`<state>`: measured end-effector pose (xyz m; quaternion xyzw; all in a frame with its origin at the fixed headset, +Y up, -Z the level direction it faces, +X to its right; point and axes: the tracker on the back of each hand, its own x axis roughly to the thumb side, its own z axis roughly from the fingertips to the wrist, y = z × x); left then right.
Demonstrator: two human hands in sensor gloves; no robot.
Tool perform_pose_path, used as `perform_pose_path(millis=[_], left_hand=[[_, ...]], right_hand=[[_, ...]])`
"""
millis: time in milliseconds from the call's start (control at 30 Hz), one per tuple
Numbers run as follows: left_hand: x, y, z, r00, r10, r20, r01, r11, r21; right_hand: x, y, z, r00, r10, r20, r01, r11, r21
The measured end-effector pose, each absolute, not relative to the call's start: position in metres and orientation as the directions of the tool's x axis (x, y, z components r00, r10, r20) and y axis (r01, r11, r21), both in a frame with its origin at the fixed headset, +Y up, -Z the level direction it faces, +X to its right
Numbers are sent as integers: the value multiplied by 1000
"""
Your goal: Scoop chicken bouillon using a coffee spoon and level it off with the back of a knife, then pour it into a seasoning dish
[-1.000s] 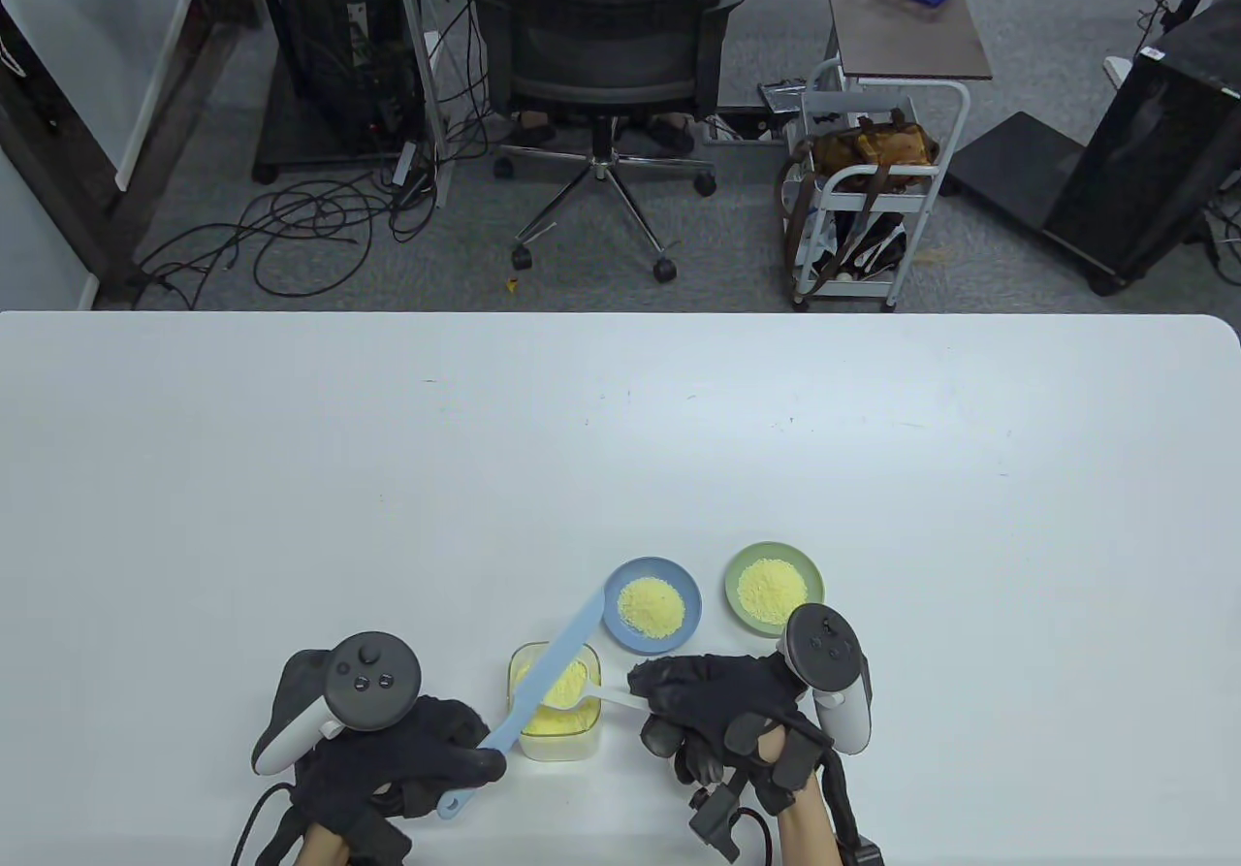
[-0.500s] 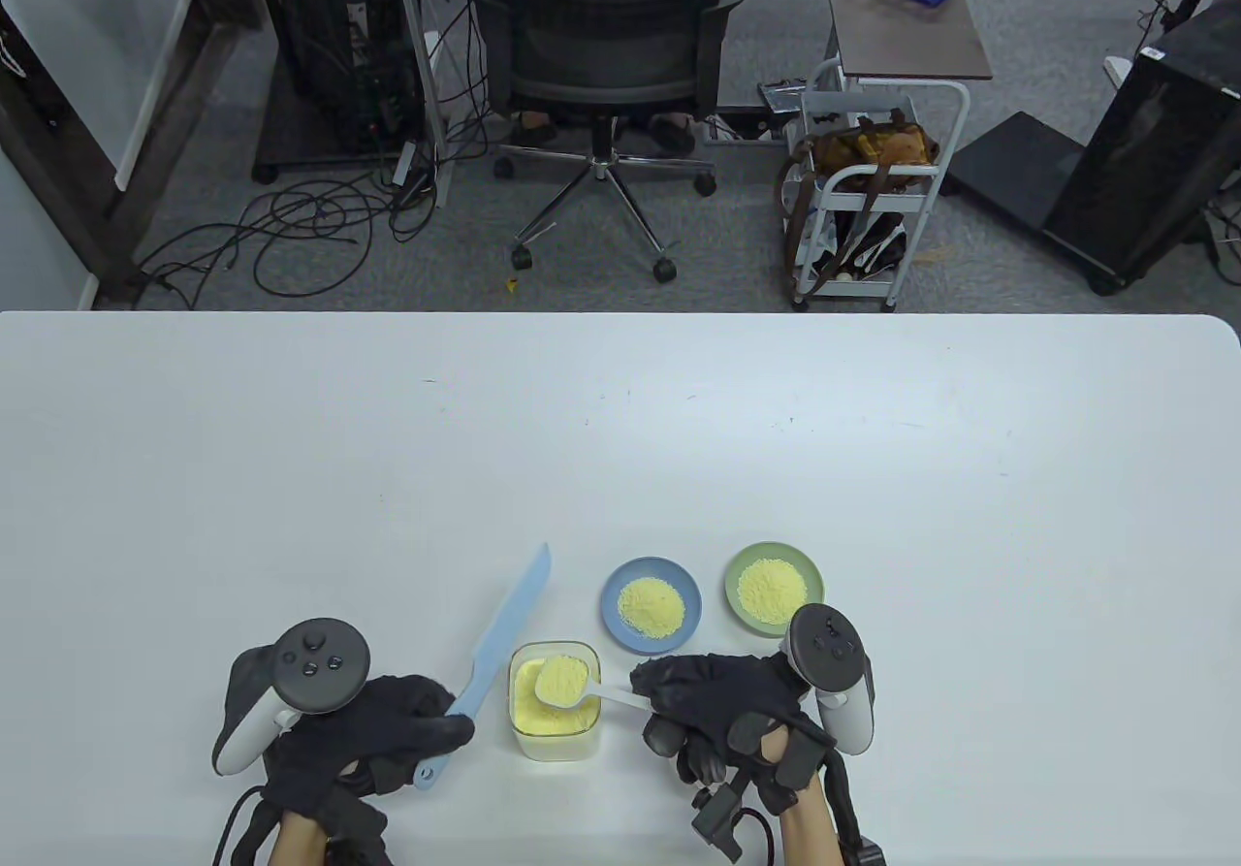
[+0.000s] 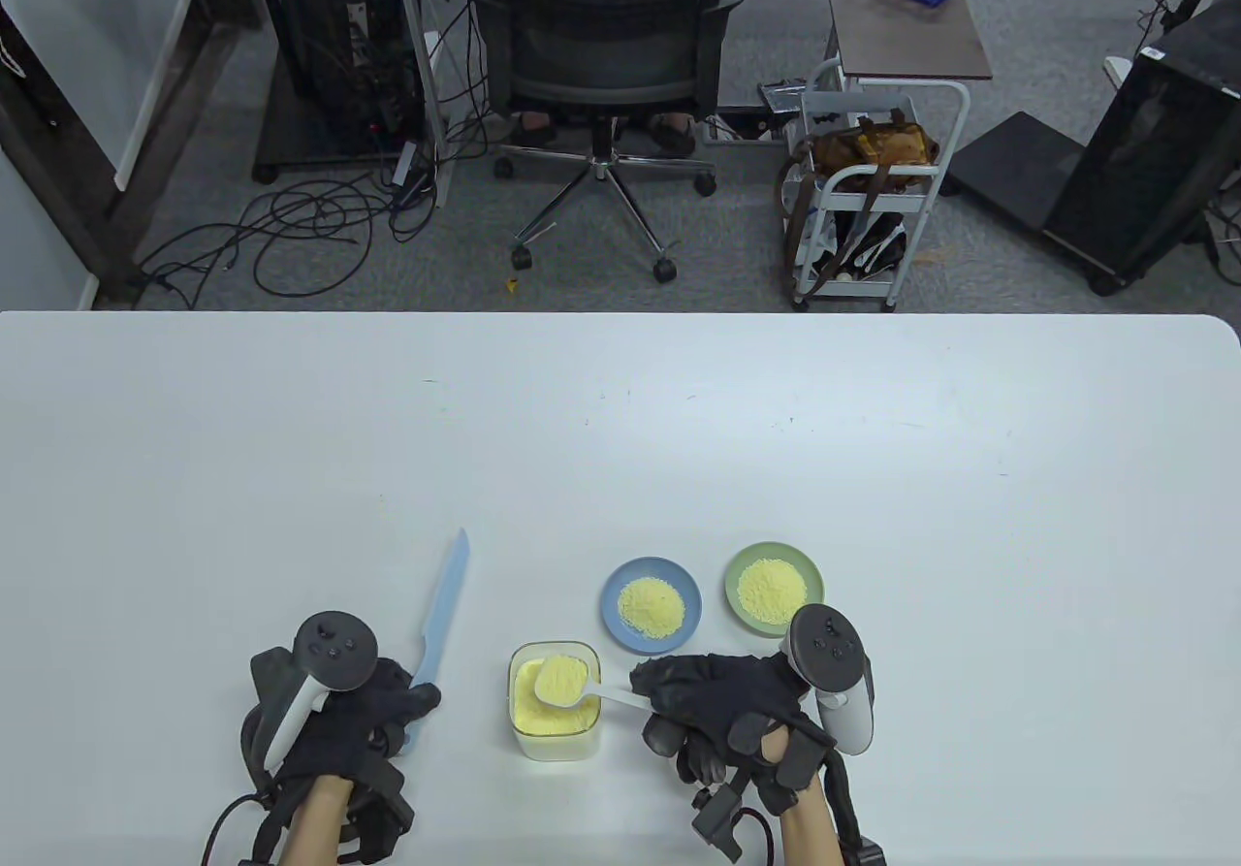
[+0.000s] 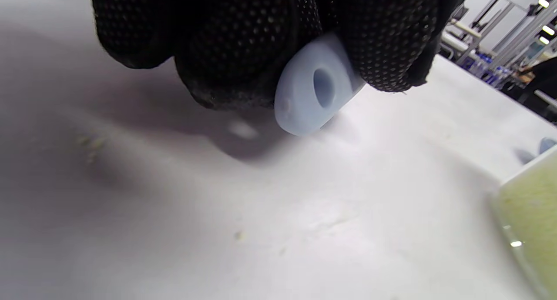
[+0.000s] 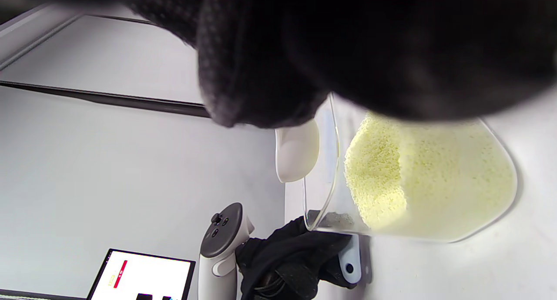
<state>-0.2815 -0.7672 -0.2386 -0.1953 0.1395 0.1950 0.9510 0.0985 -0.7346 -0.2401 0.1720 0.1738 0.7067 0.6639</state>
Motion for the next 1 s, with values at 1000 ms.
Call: perform_pose_path(millis=[1000], left_hand=[[-274, -760, -232, 942, 130, -310, -210, 948, -240]], right_hand=[[98, -733, -240, -58, 998, 22, -877, -61, 476]])
